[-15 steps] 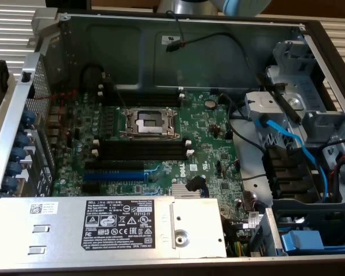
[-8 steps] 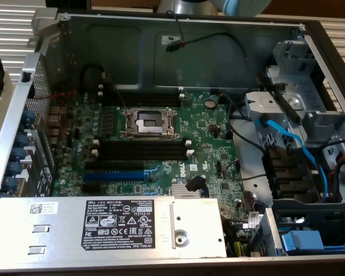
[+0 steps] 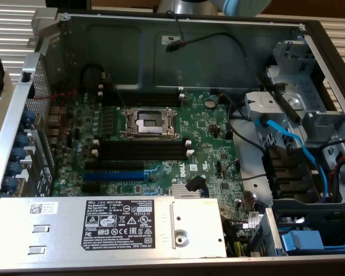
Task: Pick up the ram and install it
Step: 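Pick up the ram and move it above insertion slot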
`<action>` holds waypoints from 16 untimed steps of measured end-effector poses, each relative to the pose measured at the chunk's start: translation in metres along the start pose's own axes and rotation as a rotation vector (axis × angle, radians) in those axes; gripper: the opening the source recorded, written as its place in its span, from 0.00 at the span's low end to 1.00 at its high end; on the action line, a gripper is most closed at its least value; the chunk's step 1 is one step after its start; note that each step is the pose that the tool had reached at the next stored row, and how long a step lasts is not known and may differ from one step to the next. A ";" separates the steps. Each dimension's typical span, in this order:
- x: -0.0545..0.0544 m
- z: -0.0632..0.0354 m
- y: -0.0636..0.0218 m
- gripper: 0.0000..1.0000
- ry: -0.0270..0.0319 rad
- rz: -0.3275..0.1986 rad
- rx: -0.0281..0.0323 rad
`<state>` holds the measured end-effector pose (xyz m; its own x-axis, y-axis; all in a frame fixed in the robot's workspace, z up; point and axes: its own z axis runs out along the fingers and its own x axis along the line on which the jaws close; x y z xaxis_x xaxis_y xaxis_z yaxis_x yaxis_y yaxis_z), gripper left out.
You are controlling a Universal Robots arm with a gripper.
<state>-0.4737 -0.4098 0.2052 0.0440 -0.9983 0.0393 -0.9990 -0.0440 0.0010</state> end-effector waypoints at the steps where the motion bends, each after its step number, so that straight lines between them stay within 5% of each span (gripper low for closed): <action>1: 0.000 0.0000 0.0000 0.12 0.0000 0.000 0.0000; 12: -0.002 -0.0035 -0.0001 0.12 0.0040 0.001 -0.0012; 16: -0.002 -0.0074 0.0001 0.12 0.0128 0.004 -0.0015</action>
<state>-0.4740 -0.4071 0.2125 0.0399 -0.9978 0.0520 -0.9992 -0.0398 0.0023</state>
